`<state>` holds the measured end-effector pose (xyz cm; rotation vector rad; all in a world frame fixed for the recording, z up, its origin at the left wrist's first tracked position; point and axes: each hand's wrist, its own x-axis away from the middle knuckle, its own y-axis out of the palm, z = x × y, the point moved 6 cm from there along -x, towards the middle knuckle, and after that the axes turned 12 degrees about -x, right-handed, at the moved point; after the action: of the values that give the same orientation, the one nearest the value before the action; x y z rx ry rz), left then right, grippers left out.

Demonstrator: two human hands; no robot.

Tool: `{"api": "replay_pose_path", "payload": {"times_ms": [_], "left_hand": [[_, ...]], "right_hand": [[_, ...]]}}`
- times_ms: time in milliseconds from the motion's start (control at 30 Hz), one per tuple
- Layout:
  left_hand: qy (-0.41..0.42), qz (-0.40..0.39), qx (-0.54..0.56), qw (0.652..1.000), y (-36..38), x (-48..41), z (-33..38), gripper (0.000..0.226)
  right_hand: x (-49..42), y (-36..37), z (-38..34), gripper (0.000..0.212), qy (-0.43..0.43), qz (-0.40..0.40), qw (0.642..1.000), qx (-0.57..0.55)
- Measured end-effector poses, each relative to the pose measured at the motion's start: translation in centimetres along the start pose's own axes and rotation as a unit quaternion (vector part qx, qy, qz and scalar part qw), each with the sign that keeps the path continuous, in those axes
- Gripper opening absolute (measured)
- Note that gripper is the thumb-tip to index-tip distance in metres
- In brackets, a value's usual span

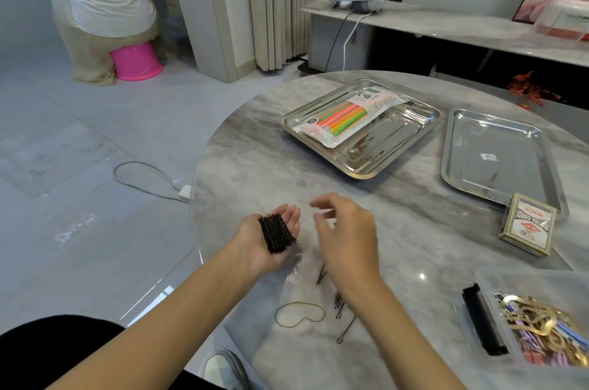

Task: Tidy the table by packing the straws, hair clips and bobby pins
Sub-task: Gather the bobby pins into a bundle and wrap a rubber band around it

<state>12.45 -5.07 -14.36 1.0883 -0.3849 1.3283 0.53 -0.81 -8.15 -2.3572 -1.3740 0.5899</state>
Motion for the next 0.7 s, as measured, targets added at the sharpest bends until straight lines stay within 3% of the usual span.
{"api": "replay_pose_path", "payload": {"times_ms": [133, 200, 300, 400, 500, 567, 700], "left_hand": [[0.008, -0.014, 0.012, 1.000, -0.3, -0.7, 0.1, 0.049], [0.007, -0.014, 0.006, 1.000, -0.1, -0.4, 0.0, 0.048], [0.011, -0.011, -0.001, 1.000, -0.1, 0.0, 0.0, 0.045], [0.007, -0.013, -0.011, 1.000, -0.1, 0.5, -0.4, 0.045], [0.001, -0.014, -0.018, 1.000, -0.2, 1.1, -0.8, 0.045], [-0.008, -0.018, -0.019, 1.000, -0.2, 1.5, -1.2, 0.046], [-0.017, -0.020, -0.017, 1.000, -0.3, 2.5, -1.9, 0.046]], "right_hand": [[-1.9, -2.0, 5.2, 0.028, 0.043, -0.132, 0.965, 0.221], [-2.6, -2.7, 7.0, 0.030, 0.066, -0.164, 0.961, 0.213], [-3.5, -3.1, 7.5, 0.015, 0.072, -0.185, 0.966, 0.164], [-2.8, -2.7, 7.7, 0.012, 0.067, -0.215, 0.957, 0.185], [-1.2, -2.7, 8.0, 0.003, 0.030, -0.218, 0.941, 0.257], [0.1, -3.1, 8.0, 0.010, 0.034, -0.206, 0.933, 0.295], [3.4, -5.8, 7.4, 0.007, 0.131, -0.087, 0.954, 0.255]]}}
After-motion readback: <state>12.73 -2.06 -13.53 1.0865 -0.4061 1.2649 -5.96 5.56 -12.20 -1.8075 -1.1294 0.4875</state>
